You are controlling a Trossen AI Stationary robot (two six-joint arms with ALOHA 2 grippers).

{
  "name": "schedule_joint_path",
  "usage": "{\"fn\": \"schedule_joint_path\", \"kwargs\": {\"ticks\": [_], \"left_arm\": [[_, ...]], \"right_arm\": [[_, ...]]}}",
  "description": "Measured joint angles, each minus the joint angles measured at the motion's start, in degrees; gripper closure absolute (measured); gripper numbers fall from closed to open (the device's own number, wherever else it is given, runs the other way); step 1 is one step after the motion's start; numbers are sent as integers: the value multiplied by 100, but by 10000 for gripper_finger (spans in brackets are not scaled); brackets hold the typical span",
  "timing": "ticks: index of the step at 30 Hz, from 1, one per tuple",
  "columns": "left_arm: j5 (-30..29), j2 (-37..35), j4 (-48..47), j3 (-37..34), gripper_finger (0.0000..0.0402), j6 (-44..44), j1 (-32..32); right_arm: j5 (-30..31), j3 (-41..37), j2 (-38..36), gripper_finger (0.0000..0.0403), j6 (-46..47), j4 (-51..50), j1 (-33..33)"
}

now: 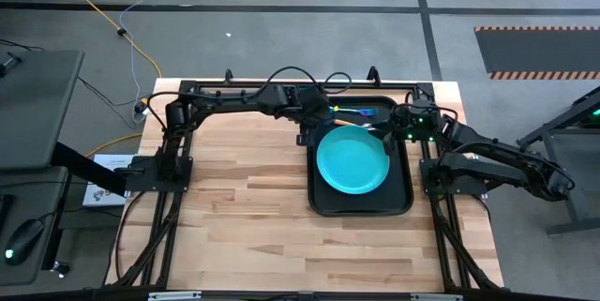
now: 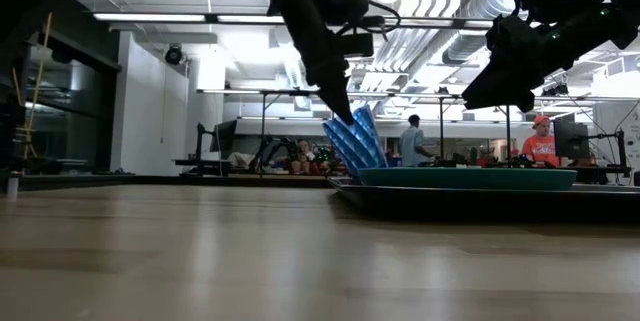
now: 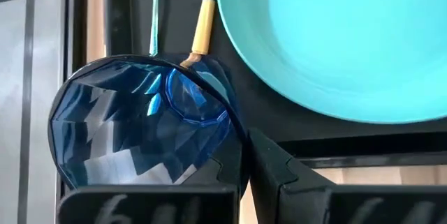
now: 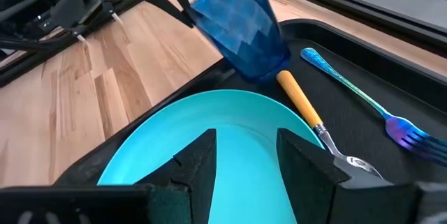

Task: Pick and place plate/cup/fork/spoon on tray
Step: Put the blue cup on the black serving tray to the top left of the yellow spoon

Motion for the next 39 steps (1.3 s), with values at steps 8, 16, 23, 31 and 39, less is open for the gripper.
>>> {"fn": "schedule_joint_path", "kwargs": {"ticks": [8, 16, 23, 31, 39], "left_arm": [[-99, 36, -55, -37, 398, -26, 2], [-49, 177, -11, -50, 395, -12, 4], [-61, 170, 112, -43, 368, -17, 4], [-323, 164, 152, -43, 308, 145, 4], [-449, 162, 303, -43, 235, 169, 2]], "right_arm": [[0, 0, 0, 261, 40, 43, 0], [-9, 0, 0, 261, 40, 61, 0], [-9, 0, 1, 261, 40, 80, 0], [-9, 0, 0, 261, 40, 85, 0], [-9, 0, 0, 261, 85, 87, 0]]}}
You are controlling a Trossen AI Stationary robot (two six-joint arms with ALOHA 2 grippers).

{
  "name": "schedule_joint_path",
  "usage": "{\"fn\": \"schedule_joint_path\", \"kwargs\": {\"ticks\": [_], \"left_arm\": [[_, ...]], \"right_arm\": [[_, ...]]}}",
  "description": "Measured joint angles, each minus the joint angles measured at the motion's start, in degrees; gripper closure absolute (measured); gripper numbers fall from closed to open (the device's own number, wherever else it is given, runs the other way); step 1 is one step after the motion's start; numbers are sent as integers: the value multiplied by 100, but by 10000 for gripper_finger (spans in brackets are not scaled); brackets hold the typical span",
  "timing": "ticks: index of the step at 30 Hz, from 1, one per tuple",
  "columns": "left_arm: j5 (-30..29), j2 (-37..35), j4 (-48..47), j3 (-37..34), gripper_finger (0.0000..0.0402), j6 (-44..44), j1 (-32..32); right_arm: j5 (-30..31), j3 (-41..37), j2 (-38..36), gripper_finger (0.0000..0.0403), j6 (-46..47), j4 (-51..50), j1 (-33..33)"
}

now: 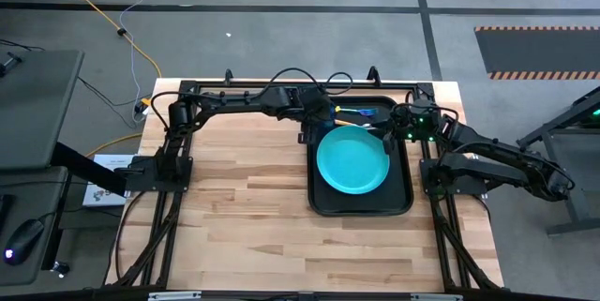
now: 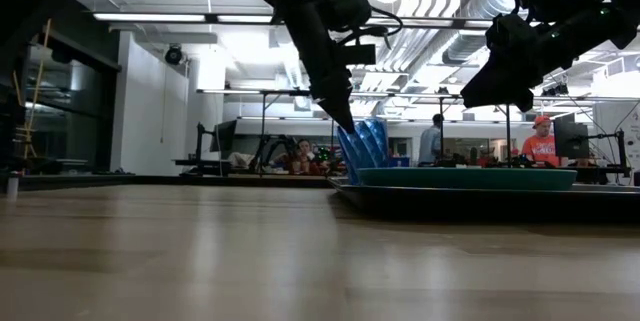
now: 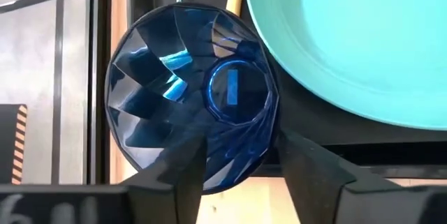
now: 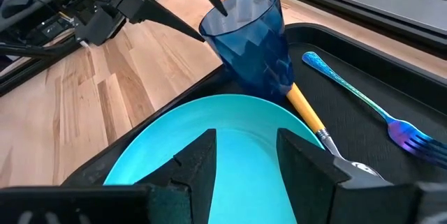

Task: Pick and place plate/cup/fork/spoon on tray
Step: Put the blue cup on the black serving tray to the top left of the yellow spoon

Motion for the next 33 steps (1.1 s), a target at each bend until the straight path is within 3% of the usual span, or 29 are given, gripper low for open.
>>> {"fn": "schedule_joint_path", "kwargs": {"ticks": [10, 33], "left_arm": [[-18, -2, 279, 0, 197, 10, -15], [-157, -426, 430, -4, 194, 292, -56]], "right_arm": [[-45, 0, 1, 261, 4, 199, 0], [-42, 0, 2, 261, 168, 523, -2]]}}
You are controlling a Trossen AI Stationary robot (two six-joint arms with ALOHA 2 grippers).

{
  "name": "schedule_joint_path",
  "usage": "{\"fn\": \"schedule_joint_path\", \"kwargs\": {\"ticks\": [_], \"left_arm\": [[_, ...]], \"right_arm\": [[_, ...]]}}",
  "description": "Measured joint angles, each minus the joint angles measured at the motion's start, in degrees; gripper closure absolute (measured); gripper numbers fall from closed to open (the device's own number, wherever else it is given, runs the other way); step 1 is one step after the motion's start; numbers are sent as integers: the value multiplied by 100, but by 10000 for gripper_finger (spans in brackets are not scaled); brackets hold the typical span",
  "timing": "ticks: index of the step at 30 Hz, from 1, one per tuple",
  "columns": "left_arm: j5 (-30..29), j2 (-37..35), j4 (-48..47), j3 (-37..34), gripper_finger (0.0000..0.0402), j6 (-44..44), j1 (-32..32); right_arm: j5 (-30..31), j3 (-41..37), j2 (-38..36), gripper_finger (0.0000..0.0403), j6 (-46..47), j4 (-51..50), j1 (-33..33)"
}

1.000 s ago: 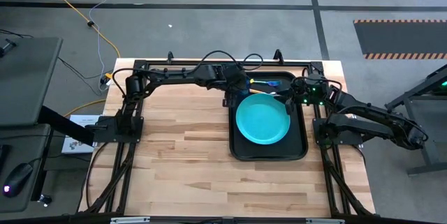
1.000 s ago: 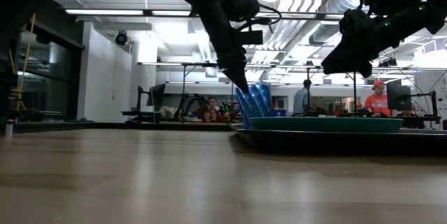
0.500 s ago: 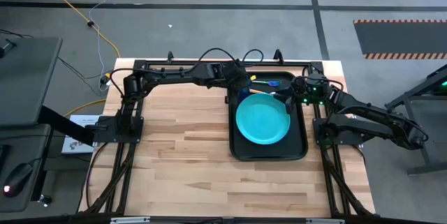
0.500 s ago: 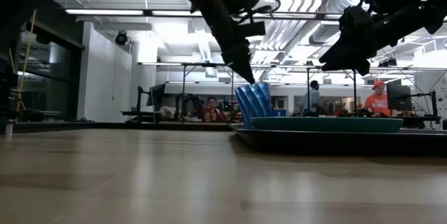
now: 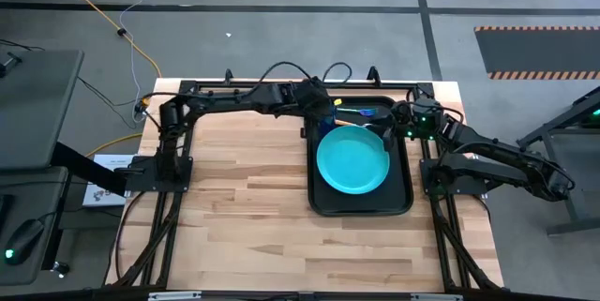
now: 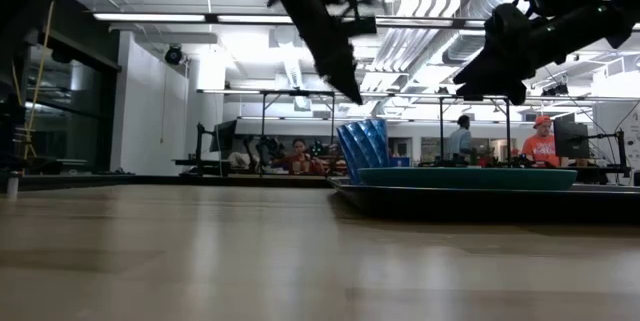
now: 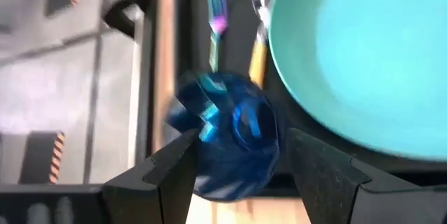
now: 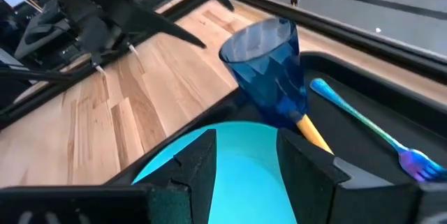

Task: Pick and place plate/cup/fork/spoon on tray
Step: Put the blue cup on the black serving tray to the top left of the yellow spoon

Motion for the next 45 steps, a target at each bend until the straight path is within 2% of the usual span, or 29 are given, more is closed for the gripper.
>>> {"fn": "schedule_joint_path", "kwargs": {"ticks": [6, 9, 13, 15, 17, 21, 26, 30, 37, 45], "left_arm": [[254, -892, 50, 4, 194, -204, 57], [985, -1401, 65, 4, 194, -658, 201], [2359, -1937, 146, -9, 194, -1368, 411], [2875, -2212, 600, -285, 196, -1594, 427], [3073, -2509, 1097, -777, 197, -1778, 408], [3120, -3175, 2224, -2046, 199, -2063, 361], [2759, -4014, 3499, -3595, 199, -2543, 371], [2354, -4570, 4085, -4452, 199, -2780, 363], [1490, -5113, 4097, -5111, 199, -2900, 362], [1444, -5170, 4053, -5344, 200, -2943, 357]], "right_arm": [[4, 2, 2, 261, 348, 255, 0], [11, 2, 7, 261, 983, 548, 0], [-32, 2, 9, 261, 2017, 1052, 0], [-145, 5, 42, 261, 2161, 1373, 33], [-82, 35, 130, 261, 2331, 1563, 179], [582, 534, 597, 261, 2192, 1028, 628], [2131, 1519, 1731, 261, 2064, -283, 1048], [2549, 2084, 2640, 261, 2105, -506, 1132], [2938, 2837, 3881, 261, 2537, -544, 1122], [3145, 3511, 4833, 261, 2703, -871, 1125]]}}
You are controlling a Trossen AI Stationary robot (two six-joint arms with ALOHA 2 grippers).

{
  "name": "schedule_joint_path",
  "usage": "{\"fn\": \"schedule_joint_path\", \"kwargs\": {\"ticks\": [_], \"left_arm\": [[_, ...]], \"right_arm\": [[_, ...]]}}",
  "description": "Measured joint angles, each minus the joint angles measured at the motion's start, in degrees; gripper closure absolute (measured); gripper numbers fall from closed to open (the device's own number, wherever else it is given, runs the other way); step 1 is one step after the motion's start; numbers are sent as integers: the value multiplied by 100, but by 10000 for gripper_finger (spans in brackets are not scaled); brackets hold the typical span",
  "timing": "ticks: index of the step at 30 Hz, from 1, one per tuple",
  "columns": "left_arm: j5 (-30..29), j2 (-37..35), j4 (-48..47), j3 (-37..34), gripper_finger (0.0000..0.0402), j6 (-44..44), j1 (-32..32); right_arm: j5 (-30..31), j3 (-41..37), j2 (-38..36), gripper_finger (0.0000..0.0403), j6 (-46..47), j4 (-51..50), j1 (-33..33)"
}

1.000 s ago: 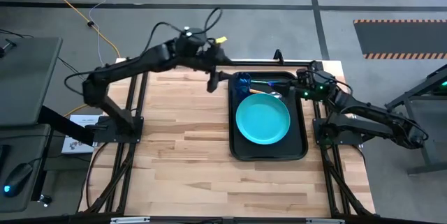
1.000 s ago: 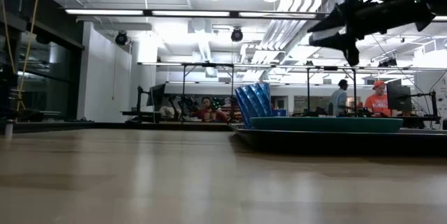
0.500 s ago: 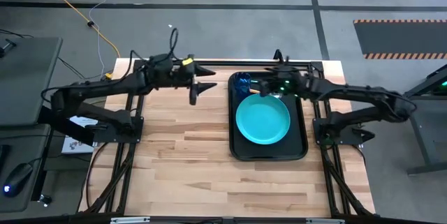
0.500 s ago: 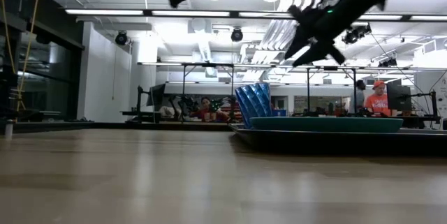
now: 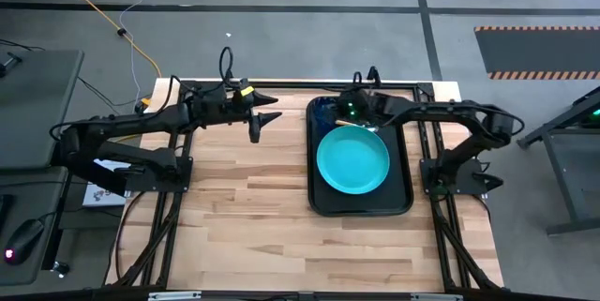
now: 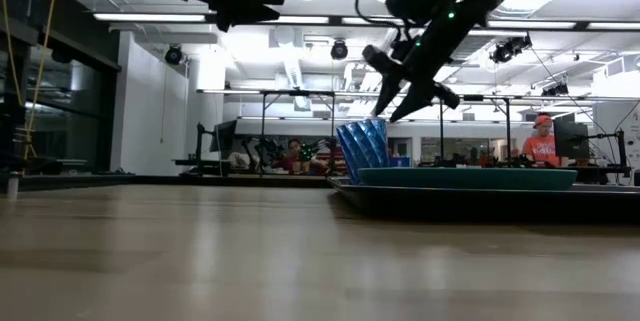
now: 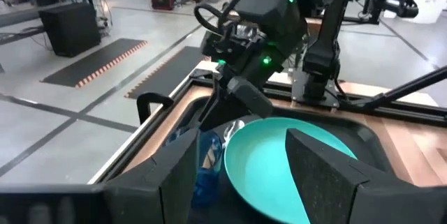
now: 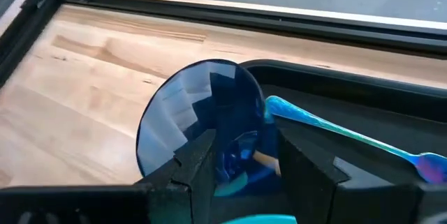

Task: Pick and place plate/cup/fork/spoon on tray
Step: Put the blue cup on the black serving tray to the top left of the yellow spoon

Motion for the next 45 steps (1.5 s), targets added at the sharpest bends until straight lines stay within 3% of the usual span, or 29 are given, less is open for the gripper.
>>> {"fn": "schedule_joint_path", "kwargs": {"ticks": [15, 18, 24, 29, 37, 45], "left_arm": [[9, 3, -6, 2, 200, 70, 2], [11, 3, -10, 2, 200, 92, 2], [15, 3, -18, 2, 200, 63, 2], [15, 3, -19, 2, 200, 62, 2], [15, 5, -23, 6, 200, 61, 2], [13, 5, -24, 6, 200, 57, 2]], "right_arm": [[47, 358, 883, 264, 127, -503, -15], [199, 360, 883, 288, 62, -630, -18], [311, 360, 881, 391, -172, -688, -31], [295, 359, 781, 386, -262, -777, -50], [193, 358, -428, 399, -780, -1142, -40], [101, 358, -2196, 400, -1114, -3269, 476]]}}
